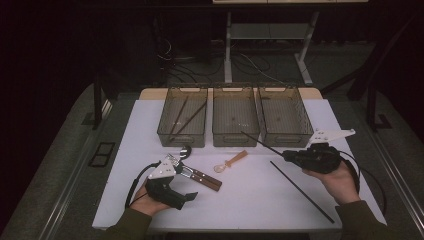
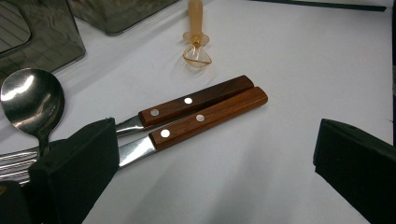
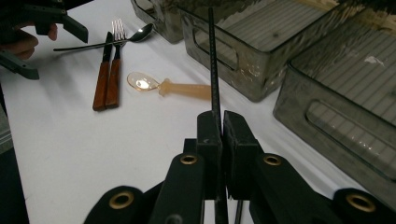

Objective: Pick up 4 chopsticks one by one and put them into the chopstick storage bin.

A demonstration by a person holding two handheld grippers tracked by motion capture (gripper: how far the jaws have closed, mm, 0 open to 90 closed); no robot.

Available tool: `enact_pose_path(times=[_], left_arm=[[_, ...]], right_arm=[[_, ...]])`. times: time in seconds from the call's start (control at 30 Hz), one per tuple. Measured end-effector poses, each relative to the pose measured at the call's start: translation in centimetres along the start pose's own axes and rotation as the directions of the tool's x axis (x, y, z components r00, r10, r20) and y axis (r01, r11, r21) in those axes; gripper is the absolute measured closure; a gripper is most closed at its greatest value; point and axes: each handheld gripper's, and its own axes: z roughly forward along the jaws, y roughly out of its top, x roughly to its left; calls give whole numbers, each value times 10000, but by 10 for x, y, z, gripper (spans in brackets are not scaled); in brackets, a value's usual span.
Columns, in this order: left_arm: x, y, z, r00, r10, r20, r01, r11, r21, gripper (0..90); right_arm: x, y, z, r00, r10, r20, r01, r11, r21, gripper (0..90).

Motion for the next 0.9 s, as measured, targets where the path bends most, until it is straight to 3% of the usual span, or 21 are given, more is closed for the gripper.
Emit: enact_pose_path(times=[0.9], left_arm=[[1,1,0,10000,41,-26,-41,10000,-72,0]], right_arm=[[14,59,44,9992,-332,-209,327,9991,-258,859]])
